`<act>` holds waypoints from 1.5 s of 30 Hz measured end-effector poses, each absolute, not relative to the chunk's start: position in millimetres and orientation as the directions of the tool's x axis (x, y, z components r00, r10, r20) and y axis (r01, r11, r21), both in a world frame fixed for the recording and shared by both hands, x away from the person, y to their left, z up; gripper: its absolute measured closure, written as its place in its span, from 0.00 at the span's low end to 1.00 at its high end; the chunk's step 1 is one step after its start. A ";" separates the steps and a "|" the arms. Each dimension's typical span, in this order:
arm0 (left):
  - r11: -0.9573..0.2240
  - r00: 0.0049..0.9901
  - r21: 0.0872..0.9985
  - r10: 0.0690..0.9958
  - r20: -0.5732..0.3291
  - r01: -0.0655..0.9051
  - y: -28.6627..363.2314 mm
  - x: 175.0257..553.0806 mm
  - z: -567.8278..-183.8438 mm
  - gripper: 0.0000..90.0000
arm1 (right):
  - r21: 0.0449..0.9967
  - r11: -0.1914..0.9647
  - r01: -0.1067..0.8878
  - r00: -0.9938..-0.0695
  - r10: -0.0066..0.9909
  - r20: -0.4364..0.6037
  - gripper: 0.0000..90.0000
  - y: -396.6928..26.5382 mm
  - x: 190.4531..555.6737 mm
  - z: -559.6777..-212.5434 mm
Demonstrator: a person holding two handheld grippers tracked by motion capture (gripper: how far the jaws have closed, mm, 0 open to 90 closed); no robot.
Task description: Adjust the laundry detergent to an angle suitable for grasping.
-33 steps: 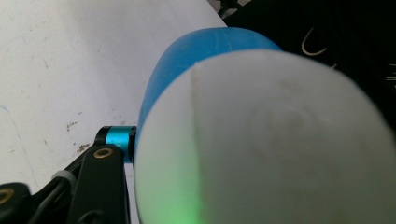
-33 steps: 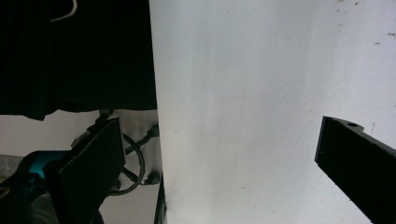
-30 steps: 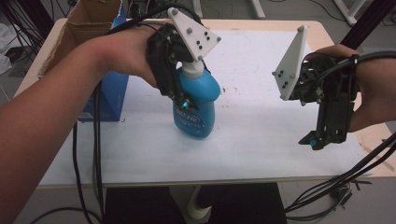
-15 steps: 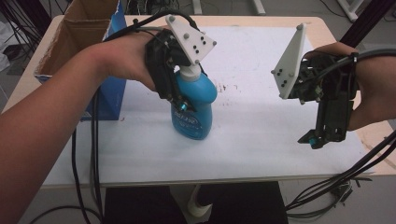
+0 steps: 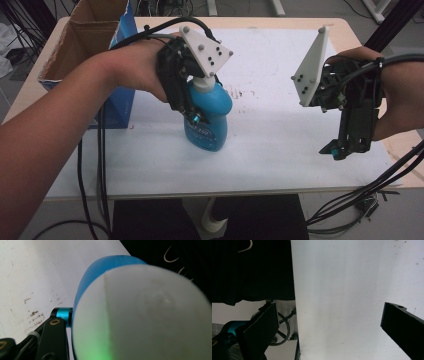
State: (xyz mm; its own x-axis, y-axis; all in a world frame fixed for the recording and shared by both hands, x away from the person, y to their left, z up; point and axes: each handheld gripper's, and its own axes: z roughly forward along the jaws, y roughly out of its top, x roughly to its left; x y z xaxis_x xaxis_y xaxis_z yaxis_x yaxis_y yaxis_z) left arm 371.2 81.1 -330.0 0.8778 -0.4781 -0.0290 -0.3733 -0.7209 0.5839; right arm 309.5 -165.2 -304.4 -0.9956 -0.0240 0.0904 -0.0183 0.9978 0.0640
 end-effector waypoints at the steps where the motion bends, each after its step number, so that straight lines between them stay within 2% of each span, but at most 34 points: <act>1: -0.721 0.879 0.583 -0.477 -0.026 -0.374 81.2 370.9 -329.8 0.46 | 0.064 0.998 -0.018 -0.996 -0.023 0.091 0.01 -165.1 309.2 -304.3; 7: -0.728 0.884 0.581 -0.467 -0.034 -0.363 80.2 370.4 -328.9 0.45 | 0.064 0.998 -0.019 -0.996 -0.025 0.090 0.01 -165.3 308.1 -304.1; 11: -0.722 0.888 0.601 -0.457 -0.040 -0.344 80.7 369.6 -324.9 0.40 | 0.064 0.998 -0.021 -0.996 -0.026 0.089 0.01 -165.2 307.6 -304.0; 16: -0.743 0.897 0.579 -0.440 -0.044 -0.336 81.0 367.7 -324.2 0.32 | 0.062 0.998 -0.023 -0.996 -0.029 0.089 0.01 -164.1 307.7 -303.5; 25: -0.770 0.913 0.557 -0.405 -0.047 -0.313 88.0 368.6 -316.5 0.30 | 0.063 0.998 -0.032 -0.996 -0.037 0.085 0.01 -161.1 308.1 -301.6; 39: -0.859 0.952 0.440 -0.304 -0.030 -0.261 104.9 369.1 -297.9 0.19 | 0.067 0.996 -0.058 -0.995 -0.064 0.080 0.01 -158.7 311.2 -299.2; 45: -0.901 0.966 0.372 -0.255 -0.045 -0.221 111.7 370.3 -291.6 0.19 | 0.079 0.995 -0.064 -0.995 -0.070 0.073 0.01 -157.8 312.9 -296.2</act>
State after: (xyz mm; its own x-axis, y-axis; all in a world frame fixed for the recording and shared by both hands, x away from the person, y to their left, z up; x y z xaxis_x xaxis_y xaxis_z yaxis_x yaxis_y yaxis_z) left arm 370.3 111.7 -291.6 0.9658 -0.2553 -0.0447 -0.2211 -0.9015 0.3721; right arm 312.9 -157.8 -296.2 -0.9949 -0.0699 0.0728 -0.0641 0.9948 0.0791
